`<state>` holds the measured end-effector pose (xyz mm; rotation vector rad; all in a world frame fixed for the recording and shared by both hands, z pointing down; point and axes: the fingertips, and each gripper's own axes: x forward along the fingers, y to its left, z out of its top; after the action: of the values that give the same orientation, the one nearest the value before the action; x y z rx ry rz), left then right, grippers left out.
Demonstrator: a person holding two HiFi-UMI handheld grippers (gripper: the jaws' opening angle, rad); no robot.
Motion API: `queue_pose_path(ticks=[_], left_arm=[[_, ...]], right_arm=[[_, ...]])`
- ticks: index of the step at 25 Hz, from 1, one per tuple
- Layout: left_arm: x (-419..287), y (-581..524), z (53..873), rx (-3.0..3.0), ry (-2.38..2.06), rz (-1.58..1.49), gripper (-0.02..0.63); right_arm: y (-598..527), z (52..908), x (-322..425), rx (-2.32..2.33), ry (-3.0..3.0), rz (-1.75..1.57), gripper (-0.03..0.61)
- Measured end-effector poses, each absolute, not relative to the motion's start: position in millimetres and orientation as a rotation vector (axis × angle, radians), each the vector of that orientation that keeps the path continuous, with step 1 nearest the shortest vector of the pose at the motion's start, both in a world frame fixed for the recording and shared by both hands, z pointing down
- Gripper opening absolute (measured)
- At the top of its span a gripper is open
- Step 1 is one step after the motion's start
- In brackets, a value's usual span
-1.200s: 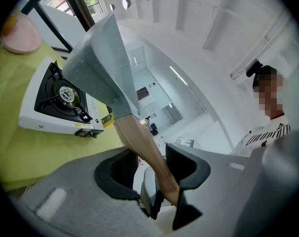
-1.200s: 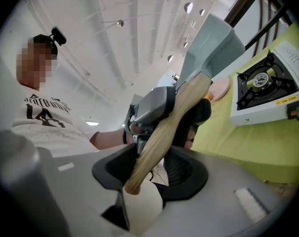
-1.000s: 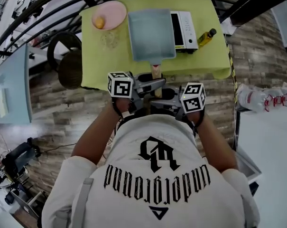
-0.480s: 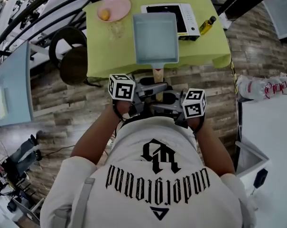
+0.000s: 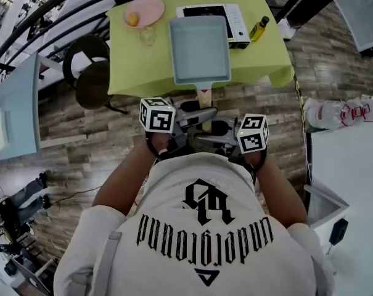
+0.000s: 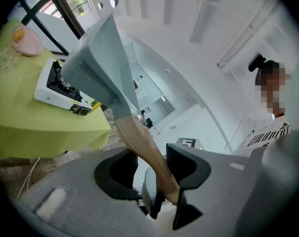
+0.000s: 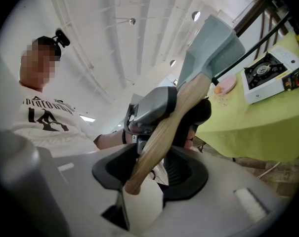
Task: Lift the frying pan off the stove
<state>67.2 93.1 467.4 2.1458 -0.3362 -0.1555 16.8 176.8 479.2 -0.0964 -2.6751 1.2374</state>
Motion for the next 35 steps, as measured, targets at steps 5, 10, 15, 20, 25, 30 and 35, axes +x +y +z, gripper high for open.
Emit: queue_pose_path(ticks=[5, 10, 15, 20, 25, 30, 35], left_arm=[[109, 108, 461, 2.149, -0.351, -0.172, 0.196], [159, 133, 459, 2.136, -0.38, -0.197, 0.196], [214, 160, 459, 2.14, -0.406, -0.196, 0.197], [243, 175, 457, 2.139, -0.428, -0.195, 0.198], [241, 175, 454, 2.132, -0.433, -0.213, 0.198], [240, 173, 450, 2.135, -0.45, -0.22, 0.198], [241, 174, 450, 2.136, -0.453, -0.228, 0.198]], right_arm=[[193, 472, 59, -0.127, -2.662, 1.228, 0.173], [220, 469, 113, -0.164, -2.652, 1.23, 0.175], [247, 469, 170, -0.199, -2.653, 1.221, 0.175], [263, 467, 200, -0.23, -2.657, 1.218, 0.175], [263, 463, 199, -0.242, -2.657, 1.232, 0.175], [262, 459, 200, -0.258, -2.652, 1.223, 0.175], [263, 459, 201, -0.271, -2.646, 1.219, 0.173]])
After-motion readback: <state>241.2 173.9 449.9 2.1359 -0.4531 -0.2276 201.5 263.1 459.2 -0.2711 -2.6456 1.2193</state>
